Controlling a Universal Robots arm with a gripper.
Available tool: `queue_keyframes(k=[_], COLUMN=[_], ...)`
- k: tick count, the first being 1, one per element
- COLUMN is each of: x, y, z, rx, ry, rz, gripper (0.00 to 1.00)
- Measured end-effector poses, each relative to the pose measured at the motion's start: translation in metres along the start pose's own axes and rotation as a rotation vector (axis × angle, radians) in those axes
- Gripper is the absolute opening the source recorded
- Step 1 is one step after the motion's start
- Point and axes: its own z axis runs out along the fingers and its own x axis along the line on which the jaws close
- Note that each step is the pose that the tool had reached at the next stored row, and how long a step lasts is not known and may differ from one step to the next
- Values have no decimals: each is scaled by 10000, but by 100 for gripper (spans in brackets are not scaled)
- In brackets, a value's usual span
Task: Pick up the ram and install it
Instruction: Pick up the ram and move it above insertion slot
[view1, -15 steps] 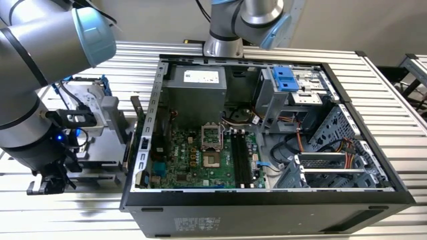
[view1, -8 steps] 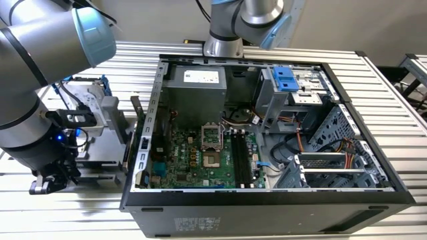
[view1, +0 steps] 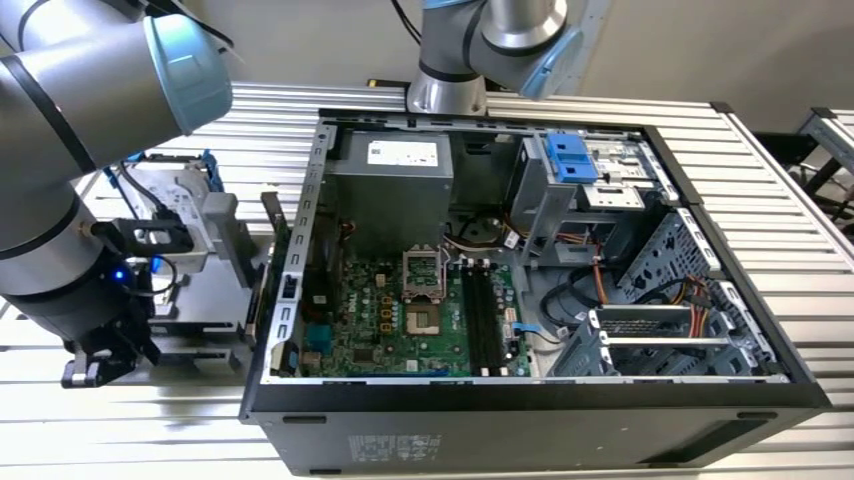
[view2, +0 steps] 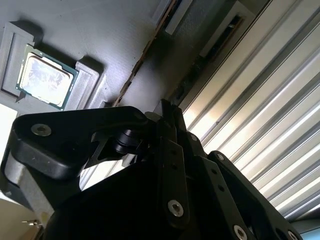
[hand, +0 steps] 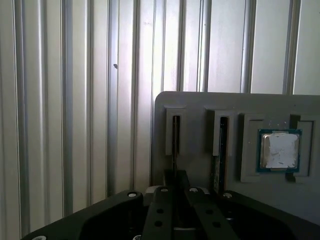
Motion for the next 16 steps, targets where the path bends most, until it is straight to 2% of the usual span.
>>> queue_keyframes(k=[7, 16], x=[0, -2], y=[0, 2], z=[-17, -134], rx=[-1, 0], ry=[0, 1], rz=[-11, -25], gripper=[0, 0])
